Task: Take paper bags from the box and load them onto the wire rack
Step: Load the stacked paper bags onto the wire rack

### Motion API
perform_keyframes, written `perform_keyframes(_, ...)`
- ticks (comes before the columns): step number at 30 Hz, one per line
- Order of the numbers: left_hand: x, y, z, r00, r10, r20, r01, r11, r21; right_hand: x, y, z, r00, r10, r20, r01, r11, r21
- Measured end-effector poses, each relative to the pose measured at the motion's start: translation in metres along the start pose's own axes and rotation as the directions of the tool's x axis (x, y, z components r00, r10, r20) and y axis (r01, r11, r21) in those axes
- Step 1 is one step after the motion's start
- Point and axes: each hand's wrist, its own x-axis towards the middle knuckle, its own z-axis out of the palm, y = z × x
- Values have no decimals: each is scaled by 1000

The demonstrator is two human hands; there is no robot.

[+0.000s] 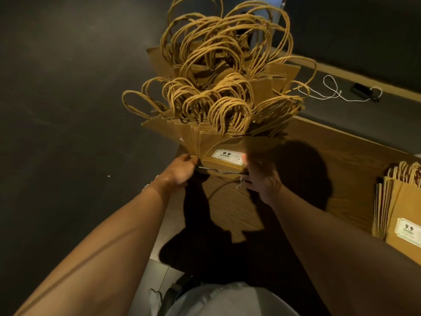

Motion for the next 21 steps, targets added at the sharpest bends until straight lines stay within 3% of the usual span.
perform_keyframes(3, 0, -1, 12, 1000, 23, 8, -22, 990, -139, 3, 3, -4, 999, 12, -48, -14, 999, -50)
perform_keyframes(8, 0, -1, 18, 998, 58, -13, -59, 996, -62, 1, 6, -10, 998, -12, -64, 9, 999, -51)
perform_keyframes(13, 6, -3, 30, 995, 65, -75, -70, 996, -59, 0, 3, -20, 995, 40, -96, -31, 994, 100)
perform_keyframes(21, 35, -11, 55, 989, 119, -89, -127, 988, -87, 3, 3, -42, 988, 64, -138, -65, 998, 2)
